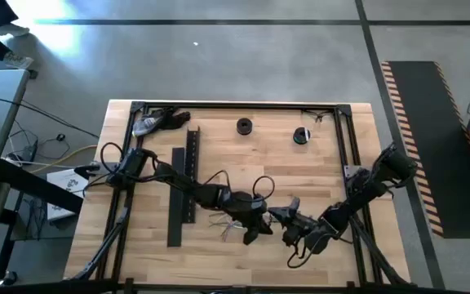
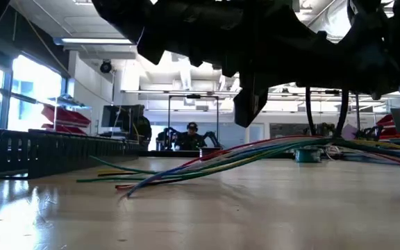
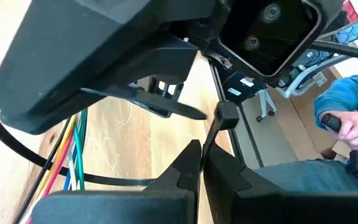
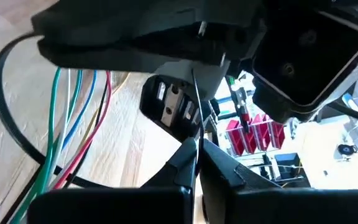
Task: Ziptie cables
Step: Wrap the black zip tie on the cable
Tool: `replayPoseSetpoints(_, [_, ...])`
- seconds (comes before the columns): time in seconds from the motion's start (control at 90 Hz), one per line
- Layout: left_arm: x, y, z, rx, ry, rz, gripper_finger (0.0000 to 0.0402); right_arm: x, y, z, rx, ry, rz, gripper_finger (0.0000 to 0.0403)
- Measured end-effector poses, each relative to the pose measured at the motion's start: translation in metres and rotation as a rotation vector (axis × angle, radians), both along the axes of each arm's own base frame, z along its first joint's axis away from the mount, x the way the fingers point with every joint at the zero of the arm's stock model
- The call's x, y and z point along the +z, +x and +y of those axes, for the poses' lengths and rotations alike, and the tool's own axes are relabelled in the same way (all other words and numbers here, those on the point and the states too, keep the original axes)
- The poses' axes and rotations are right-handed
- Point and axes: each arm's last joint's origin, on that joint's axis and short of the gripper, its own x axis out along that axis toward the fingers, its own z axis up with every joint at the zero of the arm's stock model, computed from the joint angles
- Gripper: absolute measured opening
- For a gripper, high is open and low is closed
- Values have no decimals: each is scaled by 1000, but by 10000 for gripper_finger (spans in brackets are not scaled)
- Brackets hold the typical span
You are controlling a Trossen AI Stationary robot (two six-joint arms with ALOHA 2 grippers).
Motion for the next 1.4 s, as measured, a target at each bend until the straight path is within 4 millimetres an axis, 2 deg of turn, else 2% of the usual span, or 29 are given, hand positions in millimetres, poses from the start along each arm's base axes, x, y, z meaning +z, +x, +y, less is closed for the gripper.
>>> replayPoseSetpoints(0.3, [0,0,0,0,0,0,0,0,4,-4,-47,106,-53,0])
replayPoseSetpoints(0.711, [0,0,0,4,1,-1,0,1,4,-3,-24,119,-53,0])
replayPoseSetpoints(1.4, [0,0,1,8,2,0,0,6,0,6,34,0,-36,0])
